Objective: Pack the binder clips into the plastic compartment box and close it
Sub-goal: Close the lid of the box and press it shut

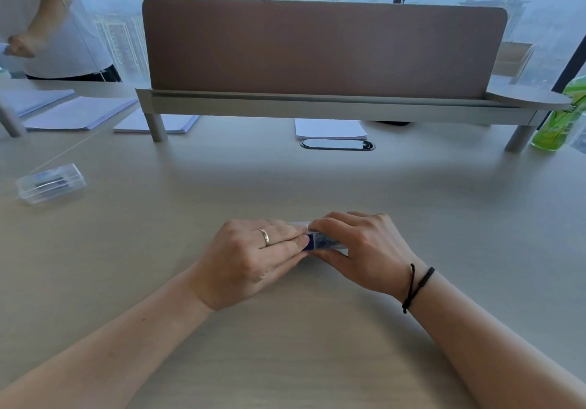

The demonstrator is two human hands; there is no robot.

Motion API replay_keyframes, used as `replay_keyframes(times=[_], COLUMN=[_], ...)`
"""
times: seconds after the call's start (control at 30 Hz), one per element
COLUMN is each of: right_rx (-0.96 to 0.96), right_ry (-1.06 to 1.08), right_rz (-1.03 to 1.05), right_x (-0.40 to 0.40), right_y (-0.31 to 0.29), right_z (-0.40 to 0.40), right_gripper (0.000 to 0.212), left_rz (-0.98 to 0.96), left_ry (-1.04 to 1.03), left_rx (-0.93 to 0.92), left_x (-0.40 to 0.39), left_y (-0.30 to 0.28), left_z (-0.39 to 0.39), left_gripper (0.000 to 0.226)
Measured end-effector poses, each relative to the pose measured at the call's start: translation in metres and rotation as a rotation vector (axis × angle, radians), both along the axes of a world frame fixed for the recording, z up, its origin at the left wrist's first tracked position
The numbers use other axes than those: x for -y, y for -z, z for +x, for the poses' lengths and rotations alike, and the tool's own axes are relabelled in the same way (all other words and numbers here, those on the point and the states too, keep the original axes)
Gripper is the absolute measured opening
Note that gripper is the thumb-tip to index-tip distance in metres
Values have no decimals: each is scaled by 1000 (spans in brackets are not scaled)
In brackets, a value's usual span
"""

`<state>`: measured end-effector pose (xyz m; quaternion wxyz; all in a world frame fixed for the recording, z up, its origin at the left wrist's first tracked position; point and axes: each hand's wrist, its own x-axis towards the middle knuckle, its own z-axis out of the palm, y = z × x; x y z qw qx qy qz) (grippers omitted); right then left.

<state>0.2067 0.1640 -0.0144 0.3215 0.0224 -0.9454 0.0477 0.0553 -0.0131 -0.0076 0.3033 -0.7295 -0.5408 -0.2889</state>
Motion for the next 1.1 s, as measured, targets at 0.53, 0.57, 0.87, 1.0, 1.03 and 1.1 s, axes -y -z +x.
replay_keyframes(times=[0.53, 0.57, 0.87, 1.0, 1.03, 1.1], right_rx=[-32, -22, 68, 67, 74, 106], right_ry=[15, 18, -5, -5, -1, 7], right_rz=[45, 44, -29, -73, -102, -172], right_x=[0, 0, 9, 9, 8, 7], right_y=[4, 4, 11, 10, 9, 9], right_z=[0, 0, -4, -4, -4, -3], right_gripper=[25, 24, 23, 27, 31, 38], left_rz=[31, 11, -596, -630, -648, -682], left_ry=[-18, -43, -391, -383, -377, -377], left_rx=[136, 147, 366, 362, 362, 356], left_x=[-6, -6, -6, -8, -9, -10], left_y=[5, 4, 10, 7, 6, 4], left_z=[2, 1, -13, -17, -18, -20], left_gripper=[8, 9, 73, 77, 78, 78])
